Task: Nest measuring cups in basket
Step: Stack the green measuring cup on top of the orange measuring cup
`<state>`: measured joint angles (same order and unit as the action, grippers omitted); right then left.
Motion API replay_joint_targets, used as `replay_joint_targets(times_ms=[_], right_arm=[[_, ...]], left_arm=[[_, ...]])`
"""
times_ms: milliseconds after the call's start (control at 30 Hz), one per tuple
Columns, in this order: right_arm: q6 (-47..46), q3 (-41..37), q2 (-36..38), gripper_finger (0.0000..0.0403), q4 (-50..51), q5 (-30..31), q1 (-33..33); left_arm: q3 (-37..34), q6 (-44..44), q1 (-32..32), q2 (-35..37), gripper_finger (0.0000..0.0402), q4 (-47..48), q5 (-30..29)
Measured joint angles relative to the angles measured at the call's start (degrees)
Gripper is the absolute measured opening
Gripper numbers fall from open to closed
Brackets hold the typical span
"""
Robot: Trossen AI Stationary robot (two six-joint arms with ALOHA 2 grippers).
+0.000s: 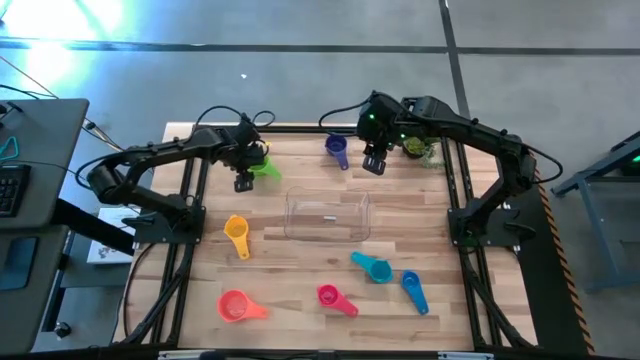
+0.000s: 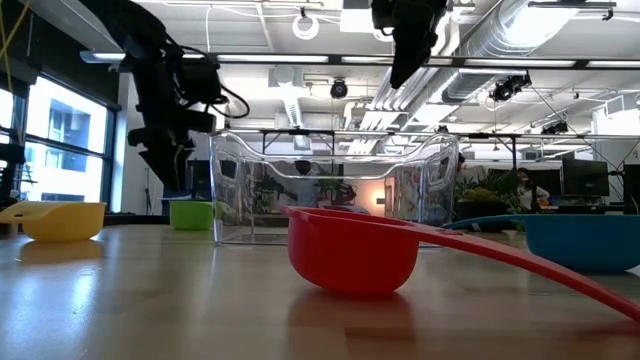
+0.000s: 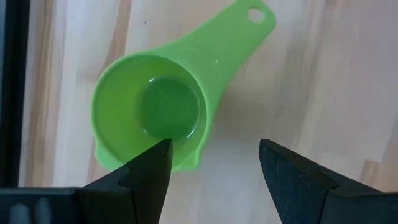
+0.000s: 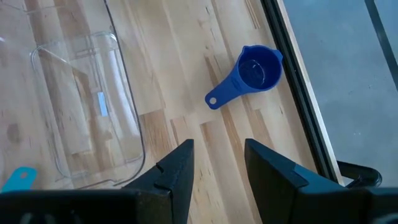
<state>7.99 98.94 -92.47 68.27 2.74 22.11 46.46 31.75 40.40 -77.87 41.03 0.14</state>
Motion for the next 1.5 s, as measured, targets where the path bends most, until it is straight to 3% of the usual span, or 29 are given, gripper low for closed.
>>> replay_joint_targets(times_ms=[267,700,1500], right_arm=[[-0.2,0.0,0.0,0.0135,0.0,0.0,0.0],[-0.2,0.0,0.0,0.0135,0.0,0.0,0.0],[-0.2,0.0,0.0,0.0135,0.0,0.0,0.0]], left_arm=[[0.0,-1.5,0.0,-3.0,0.0228,-1.9,-2.4],[0.0,-1.6,-0.3,-3.2,0.0161,-4.0,-2.5],[0.0,-3.2,-0.4,-3.2,0.0158,-4.7,-1.9]])
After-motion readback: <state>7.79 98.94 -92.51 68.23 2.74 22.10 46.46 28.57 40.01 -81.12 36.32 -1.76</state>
